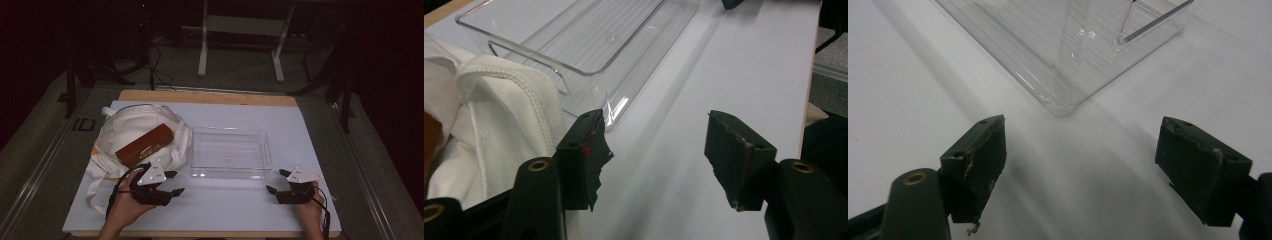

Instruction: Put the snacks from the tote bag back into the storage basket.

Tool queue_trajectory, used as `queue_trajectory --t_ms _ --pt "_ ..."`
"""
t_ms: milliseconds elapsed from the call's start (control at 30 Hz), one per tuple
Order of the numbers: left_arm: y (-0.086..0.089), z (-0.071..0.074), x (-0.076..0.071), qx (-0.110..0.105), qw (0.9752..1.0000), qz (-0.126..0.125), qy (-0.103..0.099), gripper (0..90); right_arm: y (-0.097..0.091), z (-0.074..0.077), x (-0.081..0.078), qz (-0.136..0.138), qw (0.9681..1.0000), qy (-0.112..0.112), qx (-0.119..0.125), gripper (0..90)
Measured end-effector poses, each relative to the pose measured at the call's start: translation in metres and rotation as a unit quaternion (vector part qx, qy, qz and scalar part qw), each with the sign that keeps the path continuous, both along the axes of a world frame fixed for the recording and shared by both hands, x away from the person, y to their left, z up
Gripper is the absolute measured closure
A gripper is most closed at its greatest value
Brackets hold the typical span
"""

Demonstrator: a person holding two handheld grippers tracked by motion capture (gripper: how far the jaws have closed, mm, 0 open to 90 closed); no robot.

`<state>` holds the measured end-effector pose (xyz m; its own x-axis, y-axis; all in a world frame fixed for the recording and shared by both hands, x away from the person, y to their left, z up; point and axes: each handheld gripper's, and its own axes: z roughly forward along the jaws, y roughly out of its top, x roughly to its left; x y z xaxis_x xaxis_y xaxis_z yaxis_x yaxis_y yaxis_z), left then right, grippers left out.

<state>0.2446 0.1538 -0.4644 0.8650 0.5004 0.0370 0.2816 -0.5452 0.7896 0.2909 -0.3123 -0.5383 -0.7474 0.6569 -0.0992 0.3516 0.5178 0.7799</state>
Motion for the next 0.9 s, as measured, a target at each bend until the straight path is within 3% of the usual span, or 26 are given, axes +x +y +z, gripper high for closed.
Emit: queue_trajectory --t_ms 900 --pt "0.034 0.021 0.009 -0.004 0.9993 0.031 -0.019 42.9 0.001 0.0 0.0 0.0 1.0 0.0 -0.006 20.5"
